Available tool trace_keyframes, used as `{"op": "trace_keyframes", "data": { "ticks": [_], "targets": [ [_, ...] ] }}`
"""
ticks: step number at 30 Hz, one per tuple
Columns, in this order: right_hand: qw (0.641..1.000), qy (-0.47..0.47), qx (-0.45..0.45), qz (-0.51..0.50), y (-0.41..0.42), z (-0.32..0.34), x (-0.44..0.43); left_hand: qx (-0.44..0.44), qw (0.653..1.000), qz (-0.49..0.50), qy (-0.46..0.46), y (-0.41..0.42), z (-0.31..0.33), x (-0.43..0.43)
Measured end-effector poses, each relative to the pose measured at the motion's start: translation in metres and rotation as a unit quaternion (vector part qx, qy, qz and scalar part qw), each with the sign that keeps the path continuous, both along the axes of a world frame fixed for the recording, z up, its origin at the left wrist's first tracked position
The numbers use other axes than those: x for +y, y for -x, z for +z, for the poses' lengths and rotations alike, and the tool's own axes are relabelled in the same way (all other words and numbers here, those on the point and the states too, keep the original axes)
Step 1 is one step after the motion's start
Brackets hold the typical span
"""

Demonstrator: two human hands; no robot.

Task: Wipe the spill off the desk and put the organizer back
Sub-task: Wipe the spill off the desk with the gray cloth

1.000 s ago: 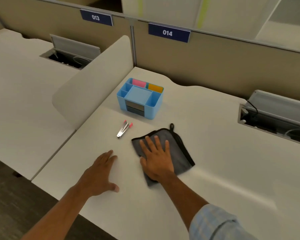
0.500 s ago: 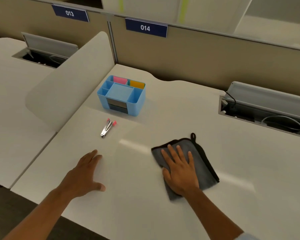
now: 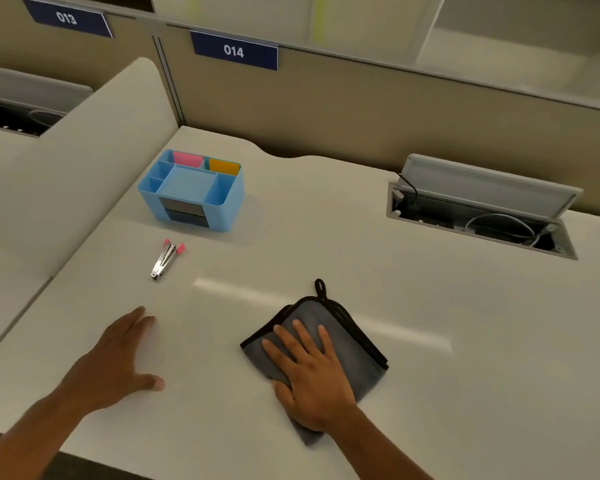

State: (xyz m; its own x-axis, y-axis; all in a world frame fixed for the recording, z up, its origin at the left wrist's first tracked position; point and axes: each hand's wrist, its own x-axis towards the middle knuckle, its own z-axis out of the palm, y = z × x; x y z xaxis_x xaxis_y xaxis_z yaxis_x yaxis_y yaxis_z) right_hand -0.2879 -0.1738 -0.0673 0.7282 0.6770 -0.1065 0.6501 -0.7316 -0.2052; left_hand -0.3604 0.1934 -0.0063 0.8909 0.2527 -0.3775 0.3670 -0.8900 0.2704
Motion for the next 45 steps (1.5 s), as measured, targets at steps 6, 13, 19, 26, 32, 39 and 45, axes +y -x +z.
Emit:
{"op": "trace_keyframes", "data": {
  "ticks": [6,13,19,26,32,39,45],
  "targets": [
    [0.994,0.017,-0.024,-0.101,-0.027,-0.001,-0.064,0.002,1.000,-0.006,0.001,-0.001,0.000,0.000],
    [0.983,0.039,-0.032,-0.179,-0.109,0.005,-0.051,0.005,1.000,-0.017,-0.002,0.001,-0.001,0.002],
    [0.983,0.025,-0.016,-0.183,-0.163,0.010,0.016,-0.002,1.000,-0.017,-0.002,0.002,-0.001,0.001],
    [0.992,0.018,-0.004,-0.124,-0.181,0.013,0.106,0.000,1.000,-0.030,-0.008,0.002,-0.007,0.004],
    [0.998,0.017,0.000,-0.053,-0.154,0.012,0.163,0.002,1.000,-0.026,-0.009,0.004,-0.012,0.007],
    [0.999,0.009,0.005,0.032,-0.100,0.013,0.195,0.006,1.000,-0.020,-0.004,0.001,-0.012,0.005],
    [0.993,-0.012,0.003,0.119,-0.051,0.012,0.187,0.007,1.000,-0.016,-0.001,0.000,-0.010,0.005]
  ]
}}
